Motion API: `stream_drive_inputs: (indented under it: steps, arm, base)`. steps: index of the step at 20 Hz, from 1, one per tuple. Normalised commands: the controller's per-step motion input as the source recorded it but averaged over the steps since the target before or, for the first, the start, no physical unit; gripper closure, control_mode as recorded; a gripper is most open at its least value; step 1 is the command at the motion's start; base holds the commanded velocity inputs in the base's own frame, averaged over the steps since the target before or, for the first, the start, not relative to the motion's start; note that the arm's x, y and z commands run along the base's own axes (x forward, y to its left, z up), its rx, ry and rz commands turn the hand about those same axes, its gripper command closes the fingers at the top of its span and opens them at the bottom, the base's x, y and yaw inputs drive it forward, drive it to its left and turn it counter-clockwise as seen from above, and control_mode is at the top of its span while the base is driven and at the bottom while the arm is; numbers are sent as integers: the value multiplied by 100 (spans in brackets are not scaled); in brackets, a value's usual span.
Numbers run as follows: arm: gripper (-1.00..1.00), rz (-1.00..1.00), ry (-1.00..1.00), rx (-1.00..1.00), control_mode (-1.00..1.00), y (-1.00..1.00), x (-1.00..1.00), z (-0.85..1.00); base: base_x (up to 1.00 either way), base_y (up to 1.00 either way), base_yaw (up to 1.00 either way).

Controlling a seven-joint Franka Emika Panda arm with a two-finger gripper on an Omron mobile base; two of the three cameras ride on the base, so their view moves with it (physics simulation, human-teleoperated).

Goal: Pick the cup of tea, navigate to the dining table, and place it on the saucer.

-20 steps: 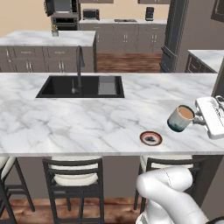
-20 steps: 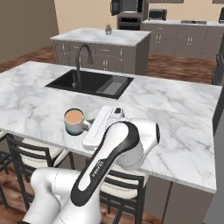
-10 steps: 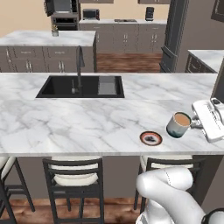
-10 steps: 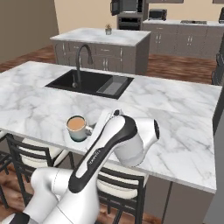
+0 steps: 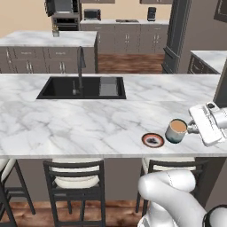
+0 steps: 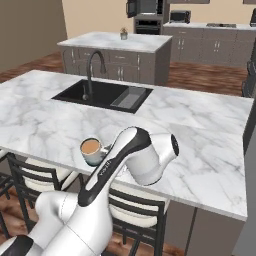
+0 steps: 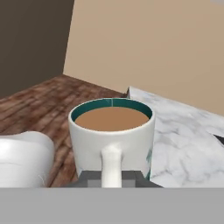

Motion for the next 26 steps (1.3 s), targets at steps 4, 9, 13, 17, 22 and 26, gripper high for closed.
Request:
stream_drive_inputs:
  steps: [4,9,13,17,22,26]
  arm:
    - [100,0,0,-3,-100,0,41,-30]
    - [100,0,0,0,-100,-3,44,-25]
    - [100,0,3,0,-100,-13,43,-25]
    - [100,1,11,0,-100,-18,42,-22]
    - [100,2,10,0,-100,-11,37,-25]
    - [100,2,5,0,-100,-6,34,-31]
  base:
    - [0,0,0]
    - [0,0,0]
    - [0,0,0]
    - [0,0,0]
    - [0,0,0]
    - [0,0,0]
